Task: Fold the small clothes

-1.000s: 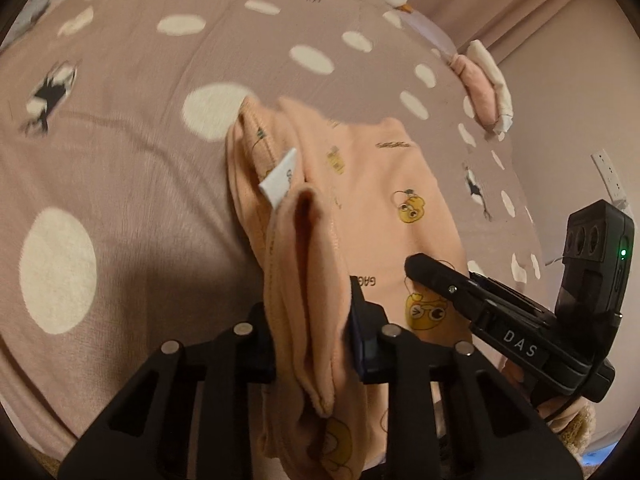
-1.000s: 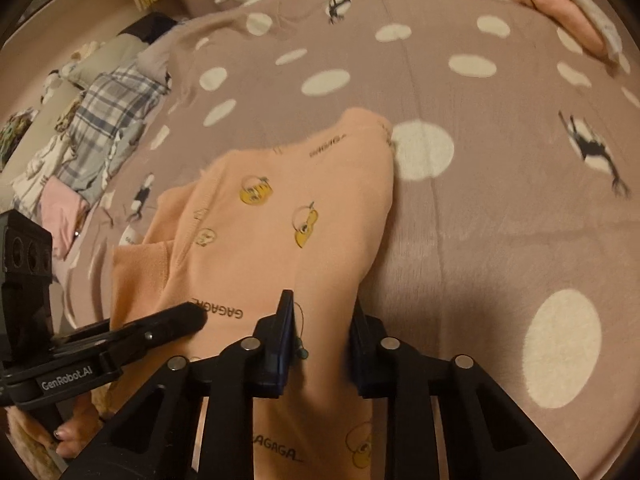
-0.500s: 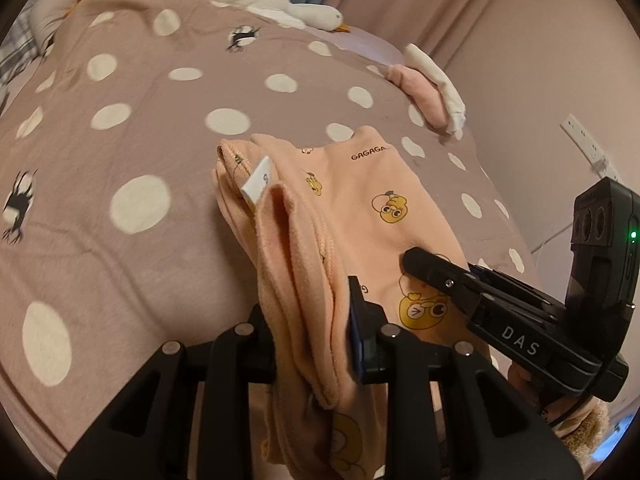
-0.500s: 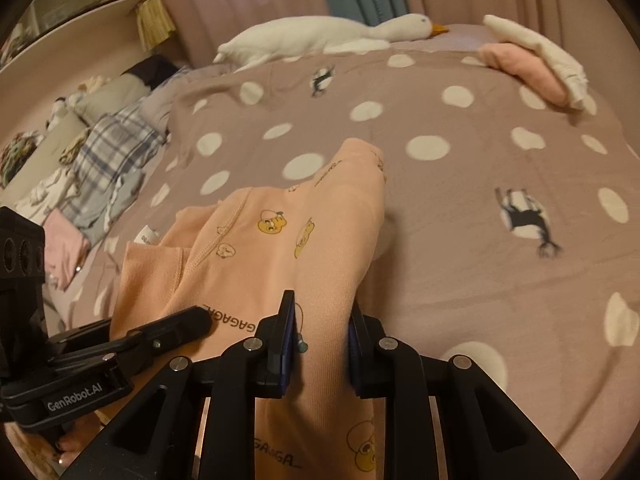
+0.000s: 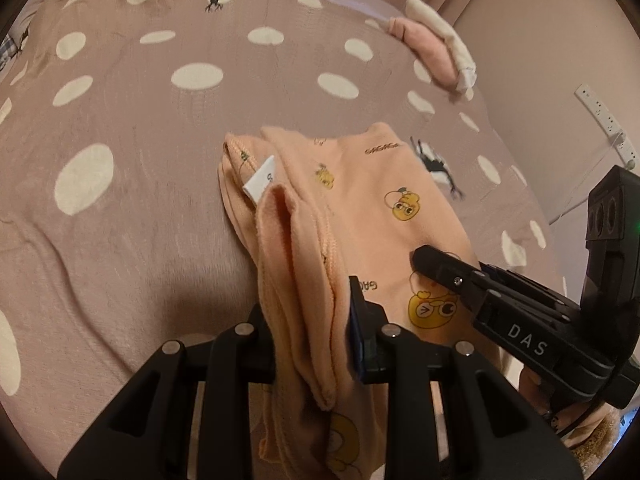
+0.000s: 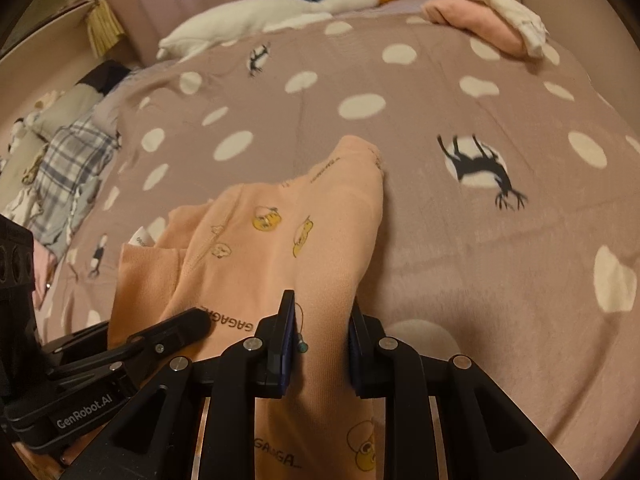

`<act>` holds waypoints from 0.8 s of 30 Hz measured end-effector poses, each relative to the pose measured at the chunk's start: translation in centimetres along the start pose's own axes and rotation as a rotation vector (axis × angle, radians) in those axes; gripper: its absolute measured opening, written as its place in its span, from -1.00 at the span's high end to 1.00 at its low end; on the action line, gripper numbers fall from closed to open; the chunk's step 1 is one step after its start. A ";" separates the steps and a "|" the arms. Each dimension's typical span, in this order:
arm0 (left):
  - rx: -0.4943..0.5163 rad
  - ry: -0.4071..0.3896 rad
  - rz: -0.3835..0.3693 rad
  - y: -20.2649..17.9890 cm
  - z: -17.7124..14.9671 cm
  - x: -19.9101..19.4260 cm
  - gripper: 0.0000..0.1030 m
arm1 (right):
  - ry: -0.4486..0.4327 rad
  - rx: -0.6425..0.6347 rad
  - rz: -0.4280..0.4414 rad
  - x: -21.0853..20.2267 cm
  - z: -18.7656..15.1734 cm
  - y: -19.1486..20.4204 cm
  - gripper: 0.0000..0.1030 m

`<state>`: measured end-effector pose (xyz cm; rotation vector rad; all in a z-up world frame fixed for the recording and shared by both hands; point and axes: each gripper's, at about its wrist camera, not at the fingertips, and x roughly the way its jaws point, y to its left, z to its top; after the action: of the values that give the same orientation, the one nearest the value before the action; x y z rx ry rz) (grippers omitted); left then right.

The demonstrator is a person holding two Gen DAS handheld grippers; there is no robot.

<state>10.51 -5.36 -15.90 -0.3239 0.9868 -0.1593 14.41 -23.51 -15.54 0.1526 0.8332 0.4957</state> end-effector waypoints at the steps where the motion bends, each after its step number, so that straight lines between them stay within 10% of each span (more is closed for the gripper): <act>1: 0.000 0.006 0.006 0.0 -0.1 0.2 0.48 | 0.007 0.003 -0.007 0.2 -0.1 -0.1 0.53; 13: -0.025 0.047 0.022 1.0 -0.5 1.0 0.24 | 0.041 0.002 -0.063 0.9 -0.6 -0.5 0.46; 24: -0.007 -0.081 0.079 1.5 0.3 -4.5 -0.65 | -0.098 -0.036 -0.145 -4.1 0.1 0.1 -0.08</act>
<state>8.27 -2.63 -12.77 -0.2955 0.9184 -0.0702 12.09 -25.41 -12.69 0.0819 0.7337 0.3636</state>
